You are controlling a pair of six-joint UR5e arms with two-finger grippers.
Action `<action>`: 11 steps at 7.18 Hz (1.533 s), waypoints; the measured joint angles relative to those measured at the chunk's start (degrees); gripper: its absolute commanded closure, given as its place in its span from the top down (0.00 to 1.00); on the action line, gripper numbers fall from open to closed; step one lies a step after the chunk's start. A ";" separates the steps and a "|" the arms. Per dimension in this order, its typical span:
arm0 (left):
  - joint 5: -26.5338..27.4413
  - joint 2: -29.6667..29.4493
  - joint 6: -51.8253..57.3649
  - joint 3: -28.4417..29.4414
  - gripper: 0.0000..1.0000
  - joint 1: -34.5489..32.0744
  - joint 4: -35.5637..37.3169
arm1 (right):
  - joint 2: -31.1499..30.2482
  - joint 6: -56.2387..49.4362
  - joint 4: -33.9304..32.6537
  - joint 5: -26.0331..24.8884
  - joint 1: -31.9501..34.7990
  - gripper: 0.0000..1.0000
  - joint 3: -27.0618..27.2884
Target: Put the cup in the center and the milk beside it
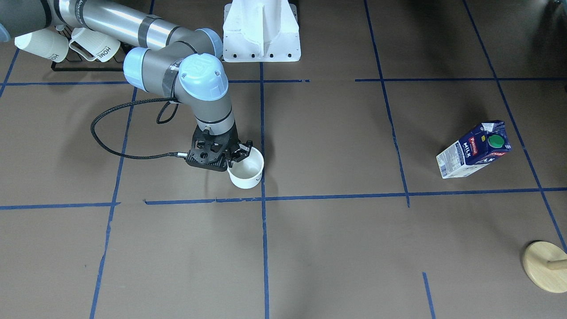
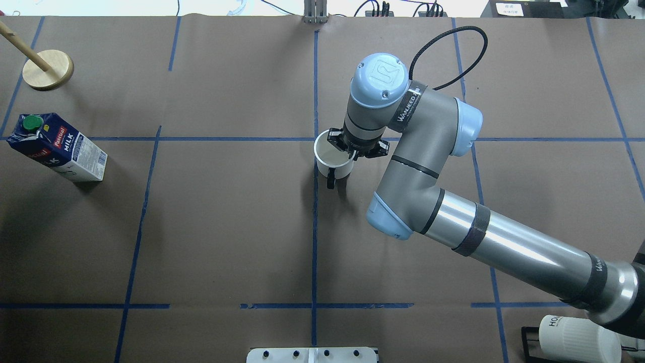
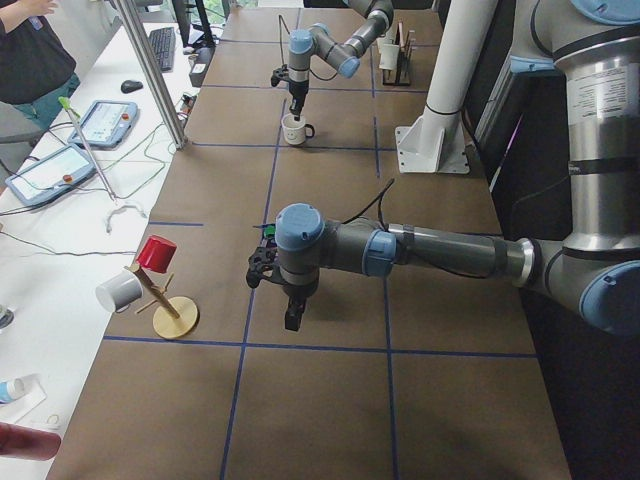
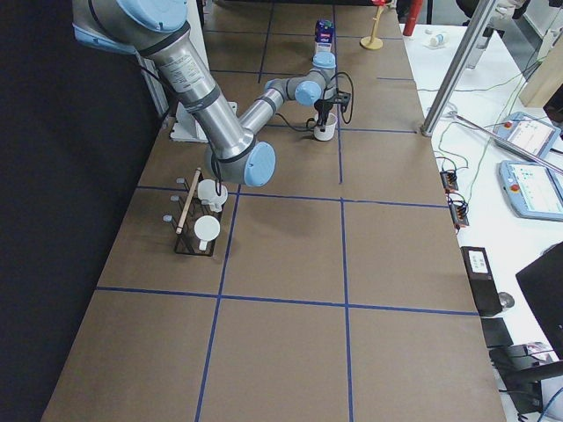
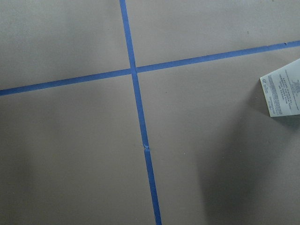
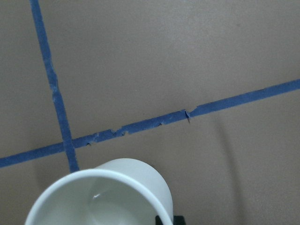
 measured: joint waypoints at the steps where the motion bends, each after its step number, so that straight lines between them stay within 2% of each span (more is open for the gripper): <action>1: 0.00 0.00 0.00 0.00 1.00 0.00 -0.02 | -0.02 0.06 0.05 -0.21 -0.22 1.00 0.00; 3: 0.02 0.00 0.00 -0.08 1.00 0.00 -0.07 | -0.14 -0.28 -0.36 0.01 0.61 1.00 1.44; 5: 0.27 -0.24 -0.07 -0.08 1.00 0.10 -0.18 | -0.67 -5.38 -6.06 3.36 5.50 1.00 6.25; 7: 0.57 -1.70 -0.36 0.55 1.00 0.16 -1.30 | -3.66 -18.74 -13.91 8.87 13.68 1.00 12.18; 9: 0.25 -5.66 -0.63 2.34 1.00 0.22 -1.06 | -12.05 -36.66 -16.19 14.58 23.51 1.00 16.65; 11: -0.31 -7.34 -0.62 2.79 1.00 0.23 -0.17 | -21.75 -55.70 -16.39 17.85 33.12 1.00 18.32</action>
